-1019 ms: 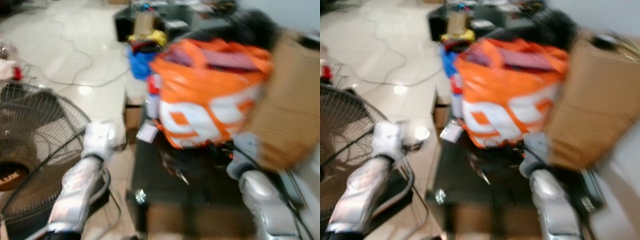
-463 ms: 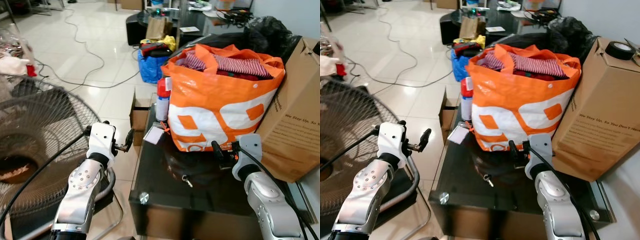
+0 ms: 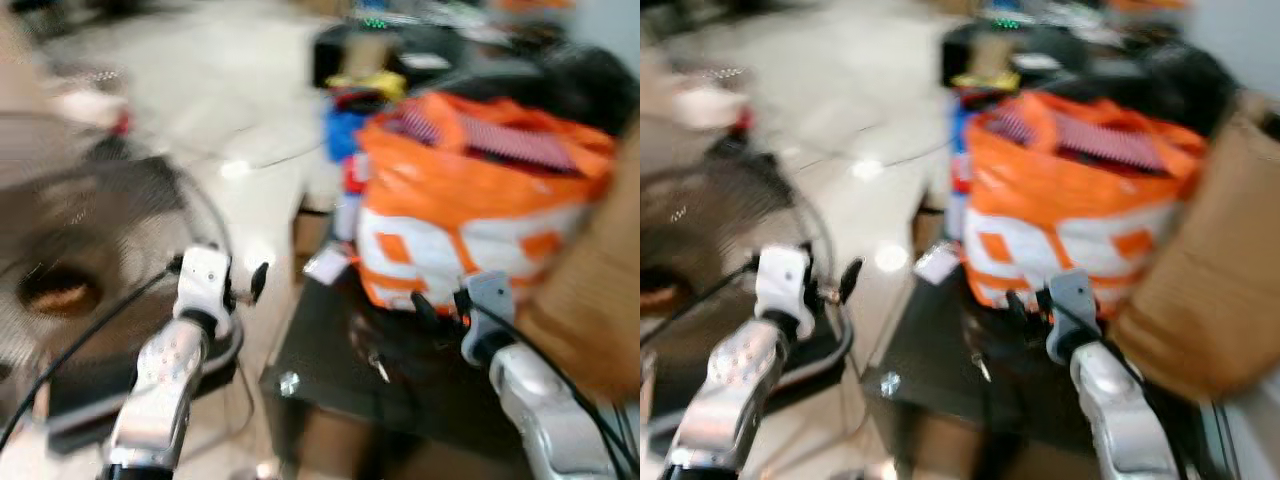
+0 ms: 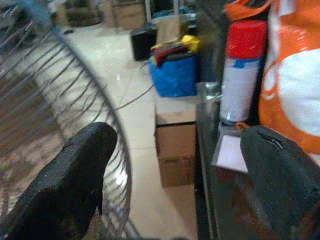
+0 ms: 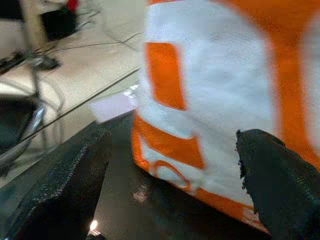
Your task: Hang keys on a hook
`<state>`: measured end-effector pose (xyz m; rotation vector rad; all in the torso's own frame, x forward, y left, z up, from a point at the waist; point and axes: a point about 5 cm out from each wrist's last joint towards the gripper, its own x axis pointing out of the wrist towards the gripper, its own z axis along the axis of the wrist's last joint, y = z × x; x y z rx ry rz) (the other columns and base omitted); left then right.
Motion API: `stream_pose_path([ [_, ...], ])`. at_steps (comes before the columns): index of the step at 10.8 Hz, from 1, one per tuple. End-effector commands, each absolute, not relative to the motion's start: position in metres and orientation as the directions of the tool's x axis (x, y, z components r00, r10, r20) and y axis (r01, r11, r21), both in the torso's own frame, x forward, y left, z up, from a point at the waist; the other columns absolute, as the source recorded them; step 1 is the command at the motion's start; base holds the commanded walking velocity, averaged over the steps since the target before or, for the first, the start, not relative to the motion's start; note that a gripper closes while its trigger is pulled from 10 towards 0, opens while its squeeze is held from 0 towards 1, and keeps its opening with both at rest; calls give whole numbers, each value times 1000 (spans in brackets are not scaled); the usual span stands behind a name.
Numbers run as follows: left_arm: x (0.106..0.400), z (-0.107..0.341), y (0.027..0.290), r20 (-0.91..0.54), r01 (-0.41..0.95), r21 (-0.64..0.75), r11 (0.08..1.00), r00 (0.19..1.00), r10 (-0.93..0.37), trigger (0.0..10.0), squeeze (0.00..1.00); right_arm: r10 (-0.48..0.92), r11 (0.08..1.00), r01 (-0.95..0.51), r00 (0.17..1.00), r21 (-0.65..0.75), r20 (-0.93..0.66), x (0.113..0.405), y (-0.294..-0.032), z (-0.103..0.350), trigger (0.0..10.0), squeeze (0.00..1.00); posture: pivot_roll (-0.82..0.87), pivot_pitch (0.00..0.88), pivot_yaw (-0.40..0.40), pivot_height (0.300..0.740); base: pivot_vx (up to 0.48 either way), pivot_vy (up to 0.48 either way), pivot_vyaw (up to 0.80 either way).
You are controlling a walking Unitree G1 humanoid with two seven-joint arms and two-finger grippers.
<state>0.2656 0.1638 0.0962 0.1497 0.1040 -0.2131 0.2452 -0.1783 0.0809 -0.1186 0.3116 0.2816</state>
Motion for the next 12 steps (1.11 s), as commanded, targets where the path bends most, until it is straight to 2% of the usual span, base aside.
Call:
stream_pose_path([
  [1, 265, 98, 164, -114, 218, 146, 965, 973, -203, 10000, 0, 295, 944, -327, 897, -45, -330, 244, -172, 79, 10000, 0, -26, 0, -29, 740, 0, 0, 0],
  [5, 260, 95, 165, -135, 235, 138, 962, 967, -217, 10000, 0, 308, 936, -347, 889, -62, -339, 247, -171, 80, 10000, 0, -27, 0, -29, 740, 0, 0, 0],
  [6, 261, 93, 165, -154, 262, 131, 956, 958, -241, 10000, 0, 258, 946, -311, 892, -88, -372, 252, -174, 75, 10000, 0, -34, 0, -22, 740, 0, 0, 0],
  [7, 261, 86, 162, -225, 357, 120, 927, 919, -324, 10000, 0, 191, 963, -256, 875, -89, -446, 258, -179, 61, 10000, 0, -41, 0, -21, 740, 0, 0, 0],
  [9, 258, 75, 146, -355, 623, 67, 779, 745, -565, 10000, 0, 247, 945, -325, 766, -26, -593, 252, -169, 22, 10000, 0, -58, 0, -10, 740, 0, 0, 0],
  [10, 256, 73, 140, -384, 688, 57, 724, 684, -620, 10000, 0, 266, 935, -354, 736, -19, -622, 249, -165, 11, 10000, 0, -65, 0, -6, 740, 0, 0, 0],
  [11, 254, 68, 133, -431, 778, 27, 628, 576, -695, 10000, 0, 296, 913, -408, 682, -12, -669, 247, -160, -5, 10000, 0, -73, 0, 0, 740, 0, 0, 0],
  [12, 250, 66, 131, -486, 853, 0, 522, 456, -745, 10000, 0, 316, 908, -419, 650, 21, -691, 247, -158, -14, 10000, 412, -70, 0, -1, 740, 0, 0, 0],
])
